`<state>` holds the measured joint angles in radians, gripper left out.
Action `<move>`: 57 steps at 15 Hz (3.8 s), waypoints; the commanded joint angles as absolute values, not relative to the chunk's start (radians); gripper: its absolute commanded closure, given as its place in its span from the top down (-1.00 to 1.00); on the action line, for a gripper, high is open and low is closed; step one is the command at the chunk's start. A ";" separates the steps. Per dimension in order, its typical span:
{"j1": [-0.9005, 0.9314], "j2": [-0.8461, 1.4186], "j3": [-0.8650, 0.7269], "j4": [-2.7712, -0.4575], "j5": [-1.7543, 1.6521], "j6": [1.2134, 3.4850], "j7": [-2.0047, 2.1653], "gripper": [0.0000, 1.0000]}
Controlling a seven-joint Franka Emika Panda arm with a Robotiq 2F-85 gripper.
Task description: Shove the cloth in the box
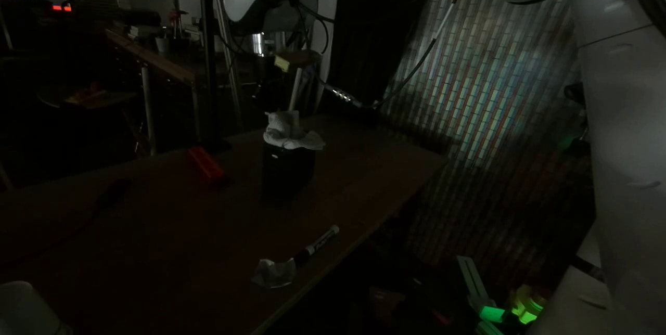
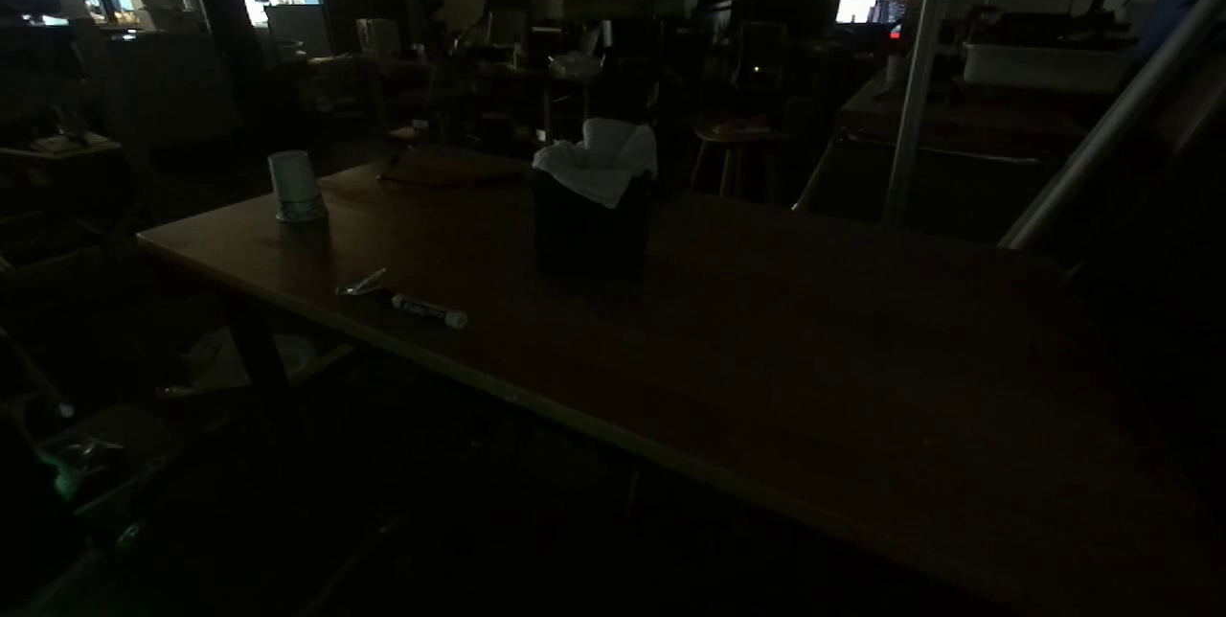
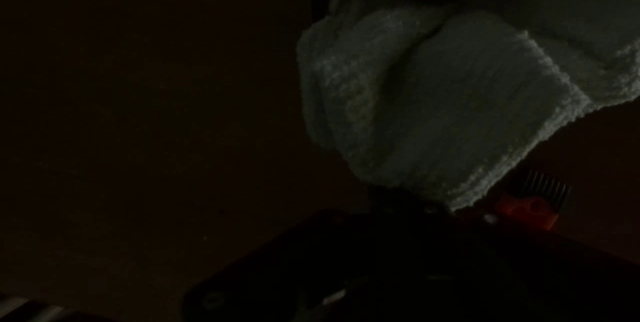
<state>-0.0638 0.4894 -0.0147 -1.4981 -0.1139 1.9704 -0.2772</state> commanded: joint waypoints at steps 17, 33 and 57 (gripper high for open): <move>-0.049 0.315 -0.022 -1.736 -0.138 1.987 -0.165 -0.97; -0.046 0.361 -0.016 -1.753 -0.134 1.968 -0.170 -0.97; -0.057 0.334 -0.020 -1.772 -0.111 1.956 -0.181 -0.97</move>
